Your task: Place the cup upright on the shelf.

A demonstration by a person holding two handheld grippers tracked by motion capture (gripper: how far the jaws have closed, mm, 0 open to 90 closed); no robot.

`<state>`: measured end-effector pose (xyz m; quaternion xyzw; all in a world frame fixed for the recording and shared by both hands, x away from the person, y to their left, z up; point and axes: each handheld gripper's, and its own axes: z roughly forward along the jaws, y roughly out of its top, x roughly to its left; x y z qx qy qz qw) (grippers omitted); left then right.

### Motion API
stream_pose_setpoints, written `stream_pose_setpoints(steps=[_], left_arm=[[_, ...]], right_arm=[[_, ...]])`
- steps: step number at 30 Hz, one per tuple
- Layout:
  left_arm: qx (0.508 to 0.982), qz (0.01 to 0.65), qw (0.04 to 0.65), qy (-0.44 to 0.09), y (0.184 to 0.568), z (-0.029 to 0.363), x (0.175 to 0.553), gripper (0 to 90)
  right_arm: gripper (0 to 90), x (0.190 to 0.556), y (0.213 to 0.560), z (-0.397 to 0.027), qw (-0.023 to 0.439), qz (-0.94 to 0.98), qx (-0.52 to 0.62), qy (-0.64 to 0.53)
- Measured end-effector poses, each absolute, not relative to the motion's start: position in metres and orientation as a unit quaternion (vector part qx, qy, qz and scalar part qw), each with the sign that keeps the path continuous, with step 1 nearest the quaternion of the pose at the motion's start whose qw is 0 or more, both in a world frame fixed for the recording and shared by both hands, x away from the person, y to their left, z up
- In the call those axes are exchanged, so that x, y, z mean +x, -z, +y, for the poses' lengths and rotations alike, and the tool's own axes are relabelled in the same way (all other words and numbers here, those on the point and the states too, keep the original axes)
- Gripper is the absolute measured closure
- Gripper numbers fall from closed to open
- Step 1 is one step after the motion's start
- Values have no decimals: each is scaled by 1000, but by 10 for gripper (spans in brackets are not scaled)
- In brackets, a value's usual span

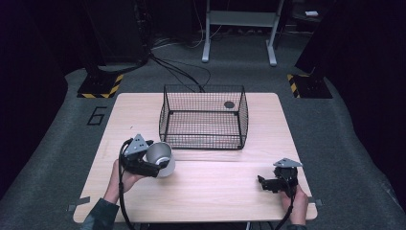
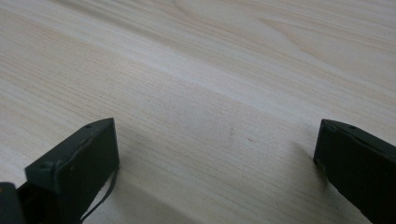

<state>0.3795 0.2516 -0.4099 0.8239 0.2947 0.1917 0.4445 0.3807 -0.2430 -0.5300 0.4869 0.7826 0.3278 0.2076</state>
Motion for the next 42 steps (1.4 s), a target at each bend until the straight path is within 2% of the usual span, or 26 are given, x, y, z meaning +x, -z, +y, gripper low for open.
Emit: stream_pose_setpoints(steps=[42], left_arm=[[837, 244, 451, -190, 370, 209, 403, 63]], right_arm=[[0, 381, 530, -243, 208, 783, 487, -328]])
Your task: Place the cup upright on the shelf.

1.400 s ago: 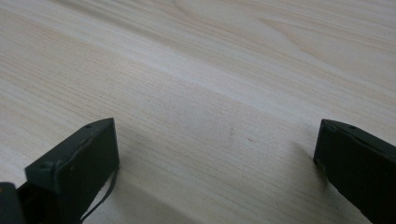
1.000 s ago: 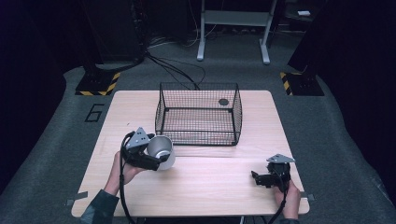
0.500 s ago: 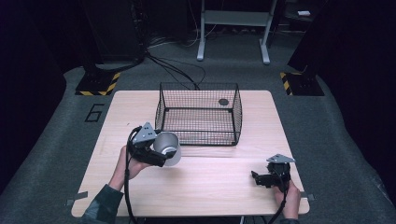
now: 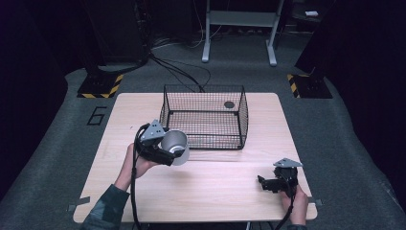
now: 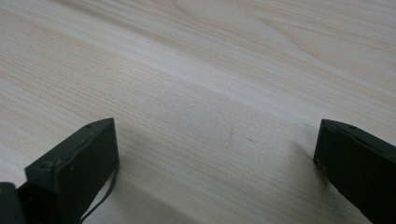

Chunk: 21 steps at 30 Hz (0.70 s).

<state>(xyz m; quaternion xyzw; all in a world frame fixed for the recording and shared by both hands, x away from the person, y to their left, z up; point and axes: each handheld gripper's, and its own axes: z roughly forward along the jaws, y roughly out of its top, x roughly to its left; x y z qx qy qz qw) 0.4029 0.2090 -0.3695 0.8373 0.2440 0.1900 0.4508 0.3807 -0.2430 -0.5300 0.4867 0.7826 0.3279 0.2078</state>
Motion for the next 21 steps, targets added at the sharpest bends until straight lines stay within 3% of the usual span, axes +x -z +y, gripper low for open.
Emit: stream_pose_setpoints(steps=[21], left_arm=[[835, 238, 458, -189, 353, 199, 418, 63]], right_arm=[[0, 381, 530, -243, 208, 783, 487, -328]])
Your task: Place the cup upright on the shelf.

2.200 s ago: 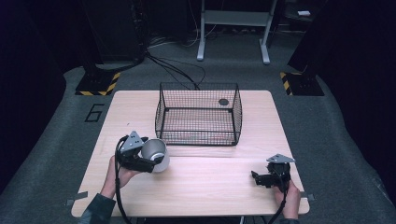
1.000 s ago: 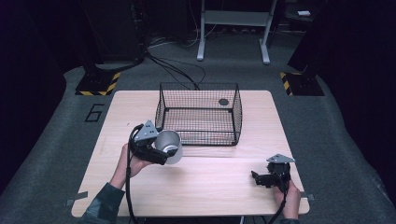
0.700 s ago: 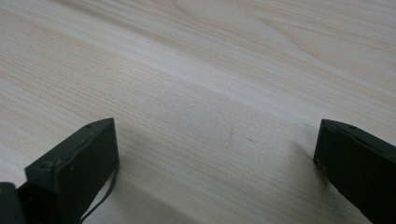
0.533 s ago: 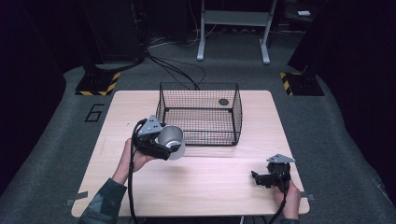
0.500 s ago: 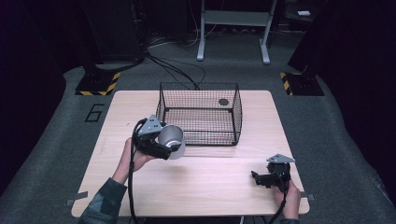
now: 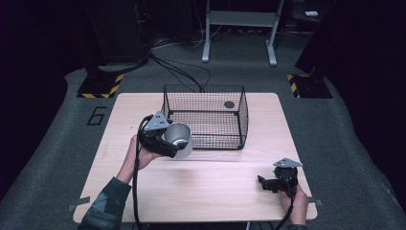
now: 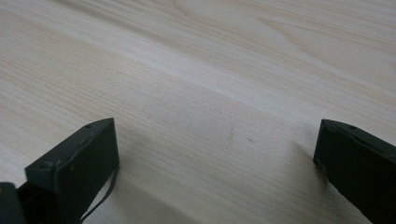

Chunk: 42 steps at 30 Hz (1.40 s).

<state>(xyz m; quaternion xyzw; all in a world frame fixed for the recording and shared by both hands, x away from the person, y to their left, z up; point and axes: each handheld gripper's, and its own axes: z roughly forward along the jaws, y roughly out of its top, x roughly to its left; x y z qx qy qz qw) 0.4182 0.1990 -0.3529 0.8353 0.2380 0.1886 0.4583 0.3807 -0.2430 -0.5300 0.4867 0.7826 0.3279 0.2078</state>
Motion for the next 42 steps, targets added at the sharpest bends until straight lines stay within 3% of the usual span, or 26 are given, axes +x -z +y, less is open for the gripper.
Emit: stream_pose_setpoints(steps=[42], left_arm=[[829, 262, 450, -206, 337, 172, 484, 63]], right_arm=[[0, 381, 530, -243, 208, 783, 487, -328]])
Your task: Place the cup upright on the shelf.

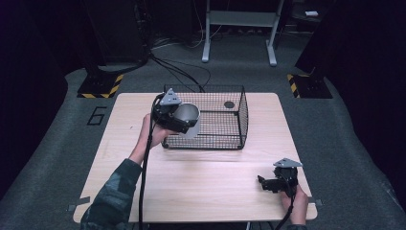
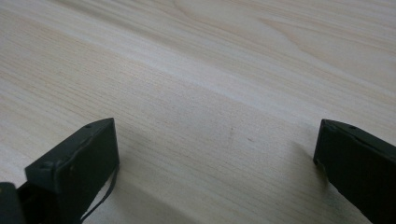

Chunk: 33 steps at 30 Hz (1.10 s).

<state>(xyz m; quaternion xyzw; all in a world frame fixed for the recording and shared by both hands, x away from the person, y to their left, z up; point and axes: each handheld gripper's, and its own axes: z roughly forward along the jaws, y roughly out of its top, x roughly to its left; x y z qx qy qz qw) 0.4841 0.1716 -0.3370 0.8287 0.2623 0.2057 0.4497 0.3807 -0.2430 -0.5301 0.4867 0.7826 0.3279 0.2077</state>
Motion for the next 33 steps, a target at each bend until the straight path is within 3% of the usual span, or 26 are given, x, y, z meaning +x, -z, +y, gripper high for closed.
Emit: stream_pose_setpoints(steps=[33], left_arm=[[816, 317, 432, -217, 356, 141, 538, 63]], right_arm=[[0, 381, 530, -242, 204, 779, 492, -333]])
